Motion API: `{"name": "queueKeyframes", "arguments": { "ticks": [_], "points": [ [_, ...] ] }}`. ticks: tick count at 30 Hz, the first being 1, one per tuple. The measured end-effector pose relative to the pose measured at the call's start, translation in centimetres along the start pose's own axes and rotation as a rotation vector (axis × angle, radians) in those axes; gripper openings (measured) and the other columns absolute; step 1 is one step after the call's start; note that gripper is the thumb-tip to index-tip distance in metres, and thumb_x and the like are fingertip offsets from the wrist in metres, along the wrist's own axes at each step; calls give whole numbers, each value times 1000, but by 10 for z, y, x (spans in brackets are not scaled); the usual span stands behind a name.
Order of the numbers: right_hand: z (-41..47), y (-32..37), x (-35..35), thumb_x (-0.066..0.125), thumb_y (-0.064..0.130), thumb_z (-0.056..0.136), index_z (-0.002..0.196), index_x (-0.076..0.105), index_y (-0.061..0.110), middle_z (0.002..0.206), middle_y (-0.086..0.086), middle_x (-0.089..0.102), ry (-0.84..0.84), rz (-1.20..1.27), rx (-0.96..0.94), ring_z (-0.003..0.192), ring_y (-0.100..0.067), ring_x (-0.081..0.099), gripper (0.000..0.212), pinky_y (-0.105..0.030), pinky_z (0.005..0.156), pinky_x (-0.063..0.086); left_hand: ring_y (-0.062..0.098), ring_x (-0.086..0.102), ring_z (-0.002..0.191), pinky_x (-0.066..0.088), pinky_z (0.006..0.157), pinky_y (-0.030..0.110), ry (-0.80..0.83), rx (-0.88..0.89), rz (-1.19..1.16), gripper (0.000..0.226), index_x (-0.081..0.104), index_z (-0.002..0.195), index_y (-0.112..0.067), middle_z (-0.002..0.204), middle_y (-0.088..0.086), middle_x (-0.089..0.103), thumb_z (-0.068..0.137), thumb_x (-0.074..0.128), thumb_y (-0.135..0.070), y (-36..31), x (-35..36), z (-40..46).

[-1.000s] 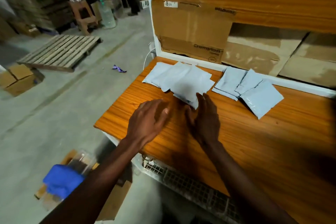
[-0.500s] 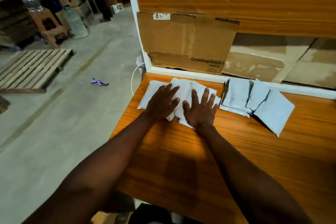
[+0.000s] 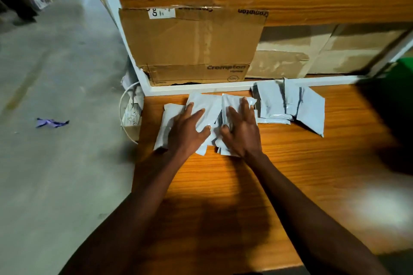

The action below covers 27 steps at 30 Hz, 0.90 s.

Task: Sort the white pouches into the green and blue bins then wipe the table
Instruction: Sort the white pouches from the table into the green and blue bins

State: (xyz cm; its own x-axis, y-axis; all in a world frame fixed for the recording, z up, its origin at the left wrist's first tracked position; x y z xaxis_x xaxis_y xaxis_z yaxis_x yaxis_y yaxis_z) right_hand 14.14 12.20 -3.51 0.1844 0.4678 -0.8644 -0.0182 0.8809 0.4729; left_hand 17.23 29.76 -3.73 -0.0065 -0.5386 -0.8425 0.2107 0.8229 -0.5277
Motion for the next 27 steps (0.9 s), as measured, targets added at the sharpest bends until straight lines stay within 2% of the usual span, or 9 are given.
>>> {"name": "queueKeyframes", "arguments": {
  "ticks": [4,8,10,12,14,16,21,24,27],
  "points": [
    [-14,2,-42,58,37,82,136,57,12,164,-18,20,-187,100,21,150,-43,21,59,-53,107,41,26,40,139,45,103,46,-109,28,-74,57,52,140,-34,158,-7,33,87,68,-49,-13,-28,-4],
    [-41,-26,-83,65,36,80,134,63,12,164,-11,26,-357,208,84,151,-26,25,58,-45,112,42,25,47,134,48,99,47,-151,131,-151,57,56,137,-35,156,-9,37,84,71,-47,-53,-36,-11],
    [-64,-47,-109,67,38,80,135,63,14,164,-6,26,-423,257,117,150,-13,25,60,-31,111,41,23,49,132,46,101,42,-139,206,-219,55,59,135,-34,155,-10,40,83,72,-45,-83,-30,-16],
    [-92,-70,-137,67,36,82,136,61,15,165,-2,24,-476,255,133,147,-2,22,58,-15,103,38,20,49,131,45,102,37,-119,278,-268,54,61,133,-32,154,-9,42,81,70,-46,-120,-17,-22],
    [-122,-96,-162,69,33,83,136,61,12,163,-1,23,-527,246,144,149,-6,22,58,-5,105,29,18,48,133,46,104,38,-76,328,-303,56,61,133,-32,153,-9,42,80,66,-50,-157,1,-29],
    [-156,-129,-189,67,36,83,135,62,10,162,0,23,-571,229,176,151,-13,24,58,-4,109,24,17,48,133,46,105,39,-30,386,-336,57,61,133,-32,153,-10,42,80,64,-52,-201,25,-41],
    [-240,-222,-259,63,42,81,132,65,12,162,-8,30,-673,141,271,147,-17,33,59,-2,109,22,12,42,137,42,106,37,18,509,-367,54,59,135,-32,155,-12,38,85,70,-48,-318,86,-86],
    [-279,-274,-300,74,28,81,131,66,11,161,-7,31,-716,96,281,141,-10,35,54,1,105,24,13,40,139,43,104,38,53,532,-385,56,54,138,-36,157,-13,34,86,68,-50,-391,121,-114],
    [-313,-323,-340,80,18,81,133,64,12,162,-6,31,-736,76,293,138,-6,37,55,-1,100,34,16,38,140,36,104,33,84,576,-357,56,51,140,-39,158,-14,31,88,64,-53,-467,158,-139]
  ]
}}
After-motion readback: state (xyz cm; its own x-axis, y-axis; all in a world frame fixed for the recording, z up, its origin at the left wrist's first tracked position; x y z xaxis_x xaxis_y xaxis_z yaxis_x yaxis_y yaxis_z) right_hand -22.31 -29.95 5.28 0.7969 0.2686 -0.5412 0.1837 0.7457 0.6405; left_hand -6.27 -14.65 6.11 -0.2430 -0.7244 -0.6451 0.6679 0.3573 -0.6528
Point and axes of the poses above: each hand's wrist, its own z-axis towards the middle knuckle, its own x-axis out of the palm, y = z × x, the point moved 8 cm from there along z, towards the middle knuckle
